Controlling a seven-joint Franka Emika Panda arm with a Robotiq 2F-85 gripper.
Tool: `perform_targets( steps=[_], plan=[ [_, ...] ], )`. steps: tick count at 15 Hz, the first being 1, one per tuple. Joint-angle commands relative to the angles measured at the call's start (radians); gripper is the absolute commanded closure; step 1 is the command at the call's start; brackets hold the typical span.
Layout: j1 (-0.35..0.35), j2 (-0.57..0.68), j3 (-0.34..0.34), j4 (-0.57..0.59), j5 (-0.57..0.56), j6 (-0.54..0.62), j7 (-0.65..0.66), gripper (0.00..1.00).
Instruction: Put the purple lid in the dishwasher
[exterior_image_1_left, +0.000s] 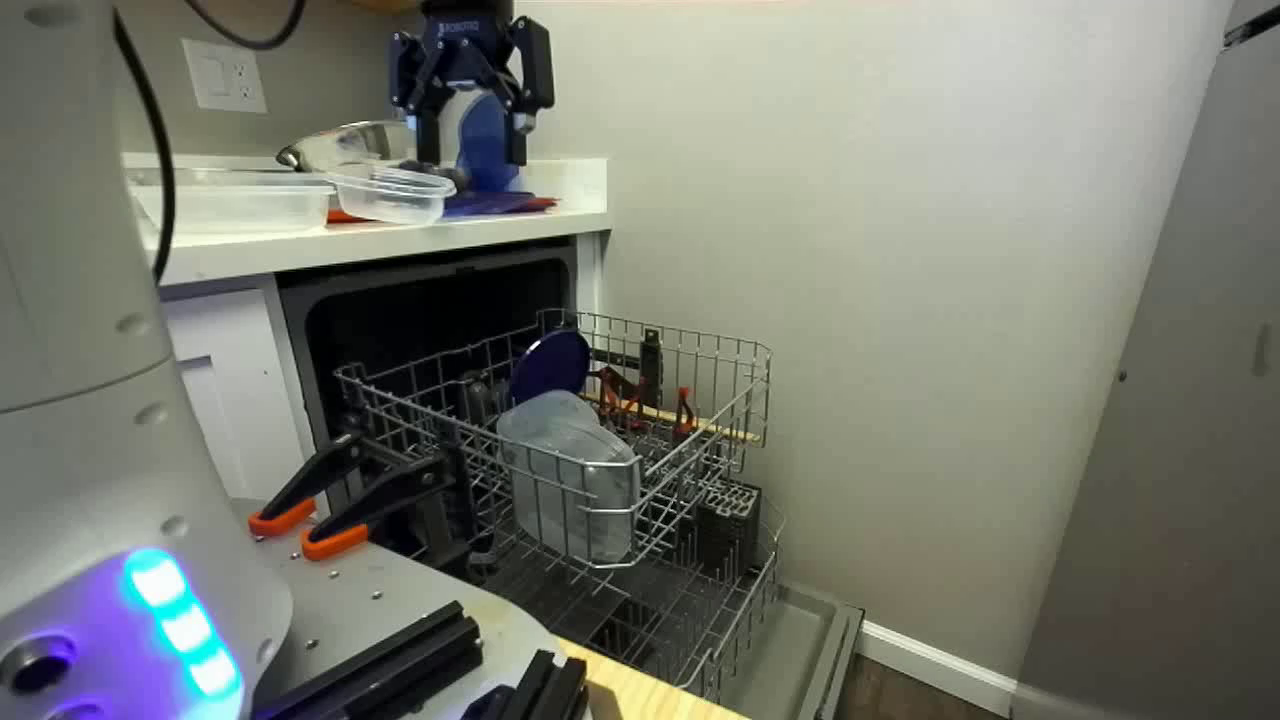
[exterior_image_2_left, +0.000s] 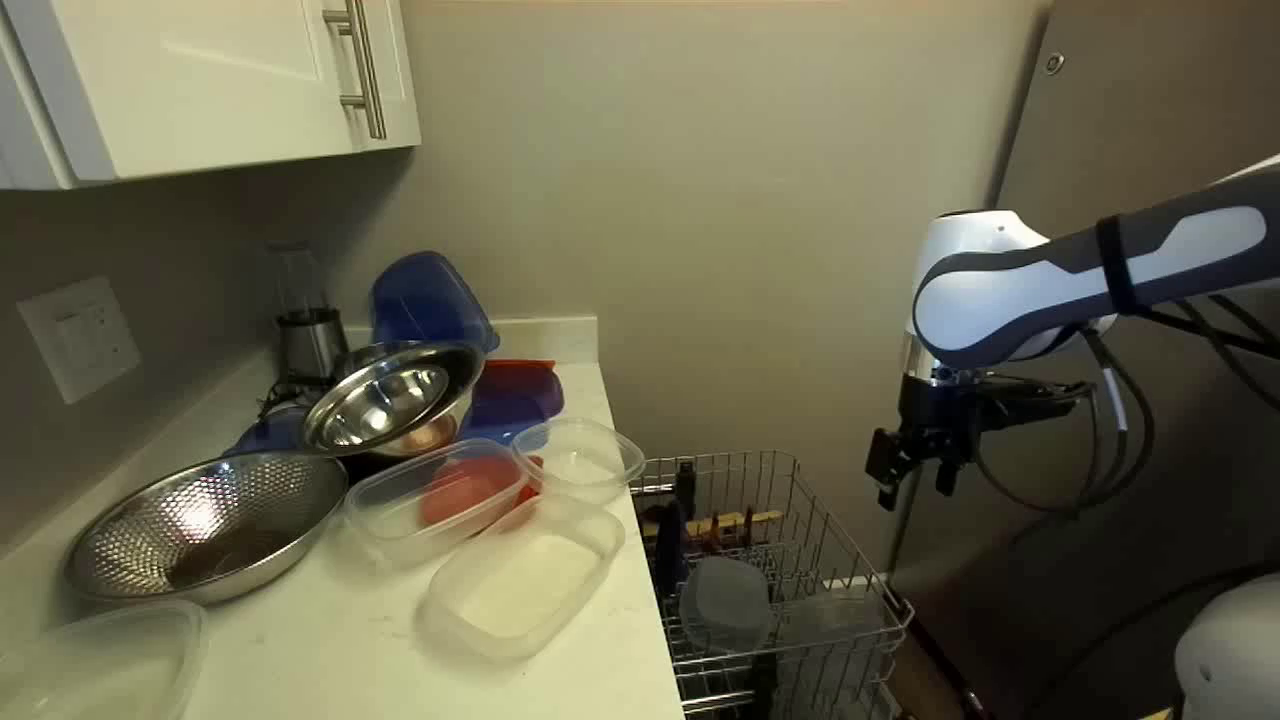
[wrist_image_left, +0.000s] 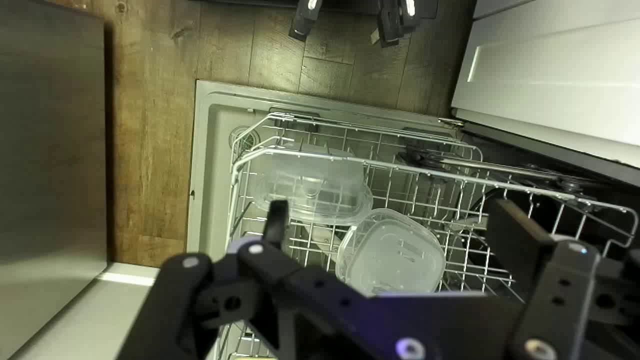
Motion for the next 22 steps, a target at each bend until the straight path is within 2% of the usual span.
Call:
perform_targets(
  steps=[1, 7, 16, 22],
  plan=[
    [-0.004, 0.0, 0.003, 0.001, 0.002, -0.002, -0.002, 0.0],
    [-0.004, 0.0, 0.003, 0.001, 0.002, -0.002, -0.002, 0.0],
    [-0.003, 0.3, 0.024, 0.18, -0.017, 0.125, 0.002, 0.0],
    [0.01, 0.522, 0.087, 0.357, -0.075, 0.257, 0.075, 0.0]
  ],
)
